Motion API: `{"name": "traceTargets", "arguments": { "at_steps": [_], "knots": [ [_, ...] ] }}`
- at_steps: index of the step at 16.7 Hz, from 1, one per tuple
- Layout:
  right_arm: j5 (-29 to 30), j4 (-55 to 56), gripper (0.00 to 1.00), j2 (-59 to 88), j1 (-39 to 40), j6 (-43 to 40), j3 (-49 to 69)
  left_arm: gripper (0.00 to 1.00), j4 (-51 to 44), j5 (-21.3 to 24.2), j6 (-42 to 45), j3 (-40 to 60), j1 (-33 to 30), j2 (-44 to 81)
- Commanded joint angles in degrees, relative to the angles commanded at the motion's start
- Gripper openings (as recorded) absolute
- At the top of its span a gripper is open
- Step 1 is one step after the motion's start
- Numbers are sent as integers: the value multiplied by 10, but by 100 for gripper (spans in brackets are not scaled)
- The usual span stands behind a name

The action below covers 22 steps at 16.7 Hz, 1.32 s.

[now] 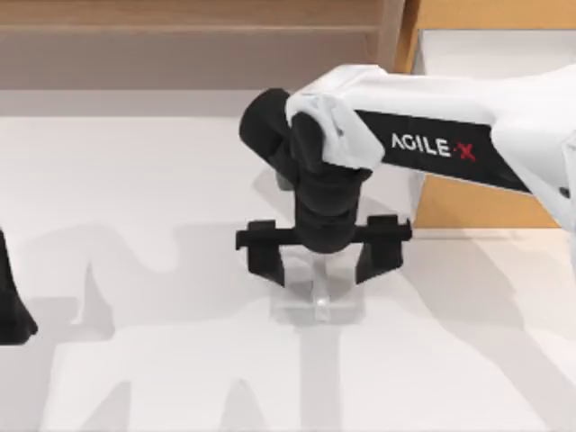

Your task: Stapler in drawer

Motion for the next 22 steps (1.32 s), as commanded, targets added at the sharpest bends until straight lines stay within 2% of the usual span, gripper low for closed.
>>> {"name": "traceTargets", "arguments": {
  "at_steps": [9, 22],
  "knots": [
    [0, 0, 2, 0, 0, 0, 0, 100, 0, 0, 0, 0, 0, 0],
    [0, -31, 0, -10, -2, 0, 21, 100, 0, 0, 0, 0, 0, 0]
  ]
}}
